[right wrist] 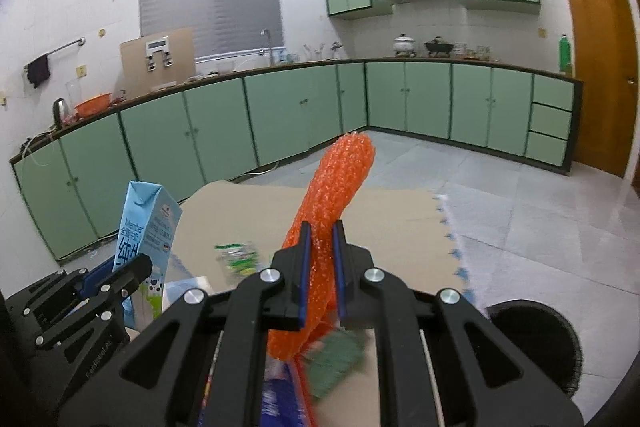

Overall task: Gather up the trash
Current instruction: 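Carry carton and mesh sleeve over the black bin and open both tools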

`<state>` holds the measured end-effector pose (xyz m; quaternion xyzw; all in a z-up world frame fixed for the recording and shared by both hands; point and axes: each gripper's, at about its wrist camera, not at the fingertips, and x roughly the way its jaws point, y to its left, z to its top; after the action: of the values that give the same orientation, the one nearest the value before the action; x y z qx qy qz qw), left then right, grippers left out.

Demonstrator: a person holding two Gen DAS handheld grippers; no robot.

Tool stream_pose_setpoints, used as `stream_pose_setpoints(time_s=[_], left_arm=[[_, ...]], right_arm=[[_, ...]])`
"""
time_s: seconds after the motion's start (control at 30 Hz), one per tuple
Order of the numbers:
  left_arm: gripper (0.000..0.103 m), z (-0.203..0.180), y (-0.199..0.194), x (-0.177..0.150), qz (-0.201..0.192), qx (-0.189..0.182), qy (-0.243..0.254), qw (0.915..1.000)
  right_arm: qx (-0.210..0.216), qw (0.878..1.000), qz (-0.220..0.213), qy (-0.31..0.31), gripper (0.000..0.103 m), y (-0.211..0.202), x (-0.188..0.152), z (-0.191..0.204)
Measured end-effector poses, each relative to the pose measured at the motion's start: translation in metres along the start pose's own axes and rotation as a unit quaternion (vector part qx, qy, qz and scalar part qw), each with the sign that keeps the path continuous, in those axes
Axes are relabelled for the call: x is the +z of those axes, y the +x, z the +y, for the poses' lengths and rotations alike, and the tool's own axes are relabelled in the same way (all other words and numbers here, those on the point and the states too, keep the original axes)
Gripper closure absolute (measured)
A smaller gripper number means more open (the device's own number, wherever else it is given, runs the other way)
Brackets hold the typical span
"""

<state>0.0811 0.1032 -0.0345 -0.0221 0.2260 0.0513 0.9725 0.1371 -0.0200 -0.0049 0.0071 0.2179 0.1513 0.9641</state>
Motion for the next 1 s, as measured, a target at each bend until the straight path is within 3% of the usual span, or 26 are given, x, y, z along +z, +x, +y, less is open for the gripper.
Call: stream_pose_setpoints(time_s=[0.47, 0.77, 1.0], left_arm=[[0.089, -0.101, 0.001, 0.008, -0.005, -0.101, 0.024, 0.9946], [0.089, -0.178, 0.012, 0.004, 0.004, -0.166, 0.046, 0.9851], [0.089, -0.23, 0.026, -0.002, 0.012, -0.195, 0.064, 0.9786]], right_arm=[[-0.098, 0.995, -0.005, 0.031, 0.094, -0.048, -0.012, -0.106], [-0.157, 0.986, 0.002, 0.054, 0.094, -0.072, -0.037, -0.178], [-0.194, 0.979, 0.011, 0.066, 0.094, -0.076, -0.058, -0.229]])
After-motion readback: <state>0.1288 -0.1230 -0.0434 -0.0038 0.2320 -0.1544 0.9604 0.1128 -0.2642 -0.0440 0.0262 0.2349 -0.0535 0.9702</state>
